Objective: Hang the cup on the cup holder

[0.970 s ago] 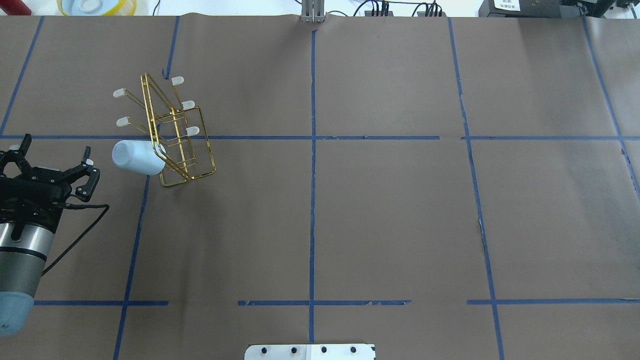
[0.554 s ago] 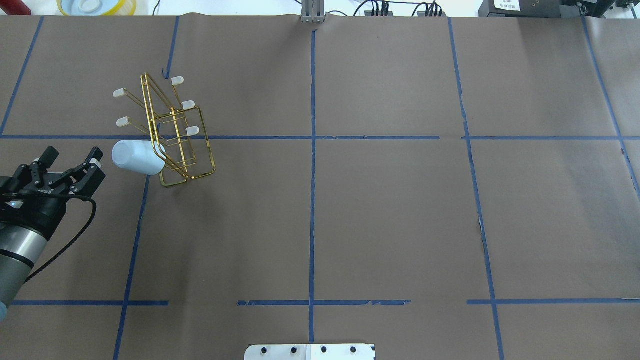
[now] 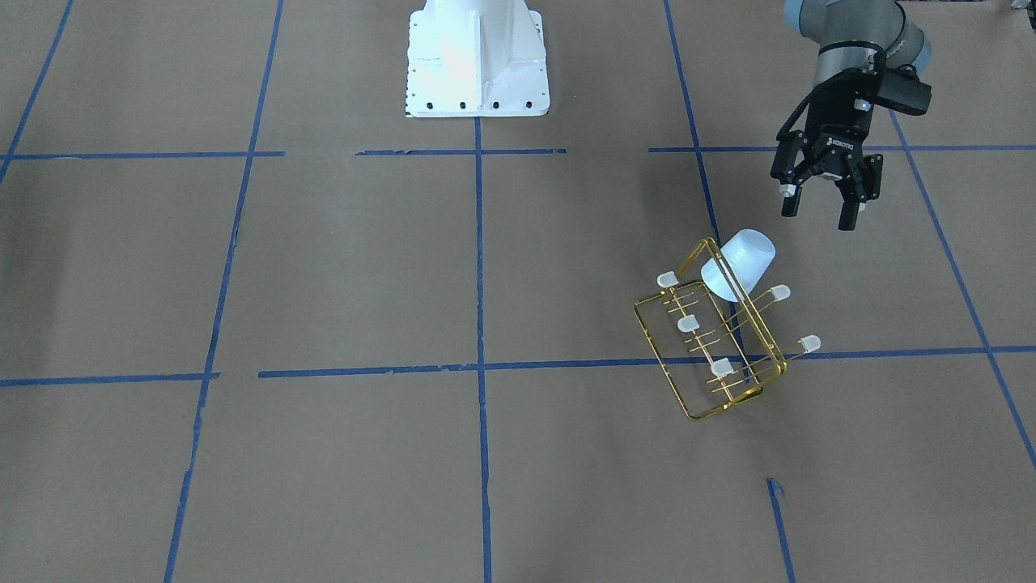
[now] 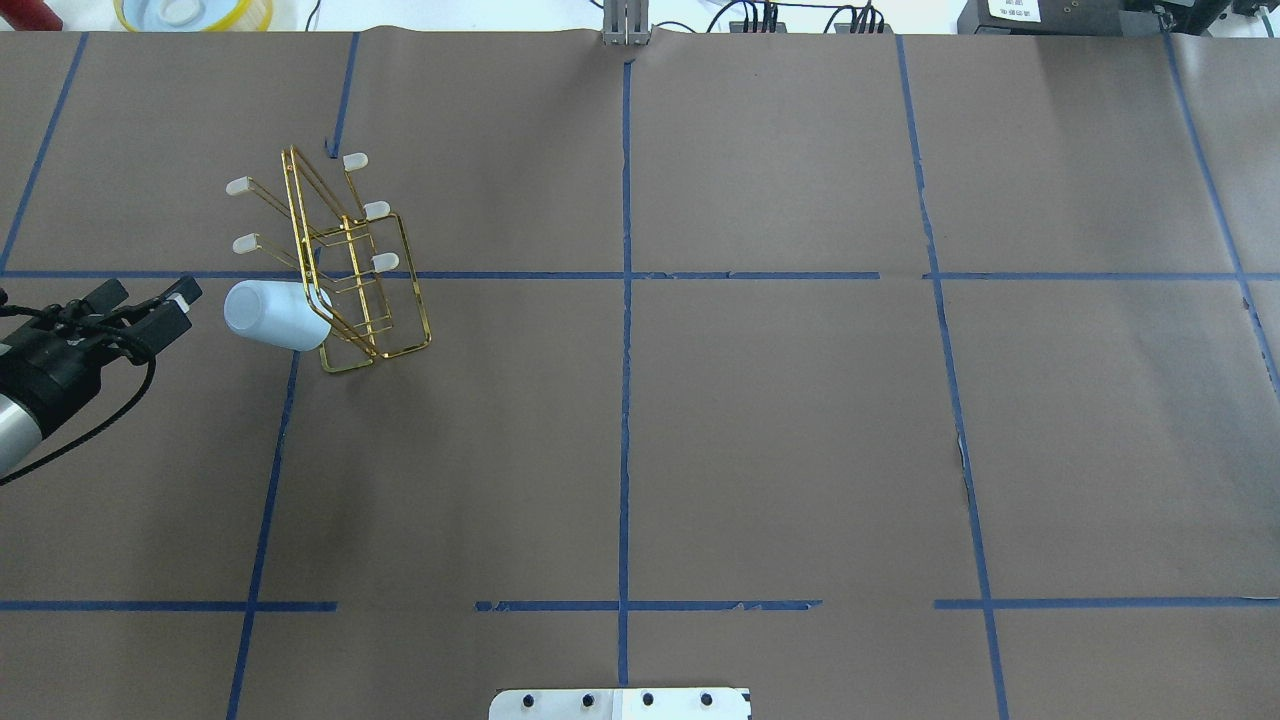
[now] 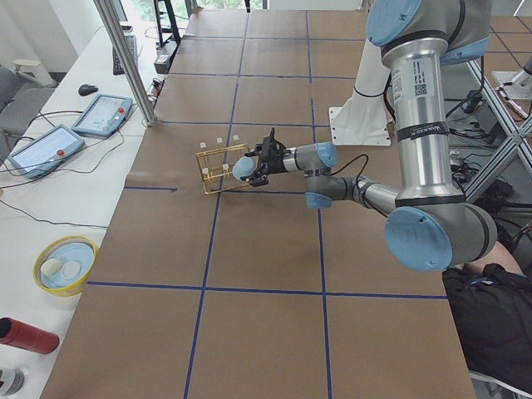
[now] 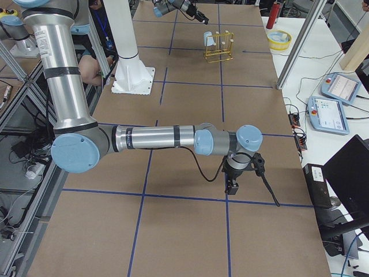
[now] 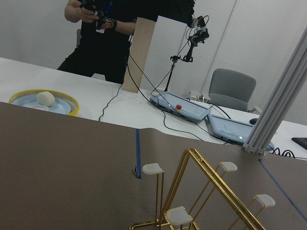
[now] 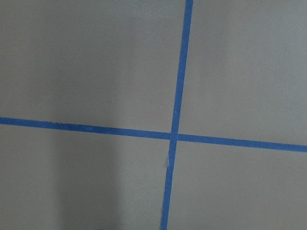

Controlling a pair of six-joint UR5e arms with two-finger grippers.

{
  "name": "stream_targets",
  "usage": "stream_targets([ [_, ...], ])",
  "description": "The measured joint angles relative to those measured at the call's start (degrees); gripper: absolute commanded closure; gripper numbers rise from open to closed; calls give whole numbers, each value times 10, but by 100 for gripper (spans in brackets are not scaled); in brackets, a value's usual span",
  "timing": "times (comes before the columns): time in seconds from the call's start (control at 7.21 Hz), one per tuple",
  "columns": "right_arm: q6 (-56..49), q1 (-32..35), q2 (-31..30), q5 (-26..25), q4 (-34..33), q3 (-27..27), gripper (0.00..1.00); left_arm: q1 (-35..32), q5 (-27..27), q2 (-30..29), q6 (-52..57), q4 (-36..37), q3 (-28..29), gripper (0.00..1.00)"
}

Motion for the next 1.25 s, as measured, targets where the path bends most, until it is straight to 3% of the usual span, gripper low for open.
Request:
stream_targets([
  [0.42, 0, 0, 0, 0, 0, 0, 0, -146, -263, -2, 113, 88, 5, 0],
  [0.83, 0, 0, 0, 0, 0, 0, 0, -262, -478, -15, 215, 213, 16, 0],
  [0.97, 0, 0, 0, 0, 0, 0, 0, -297, -516, -25, 290, 274, 18, 0],
  [1.25, 0, 0, 0, 0, 0, 0, 0, -374, -544, -62, 471, 420, 20, 0],
])
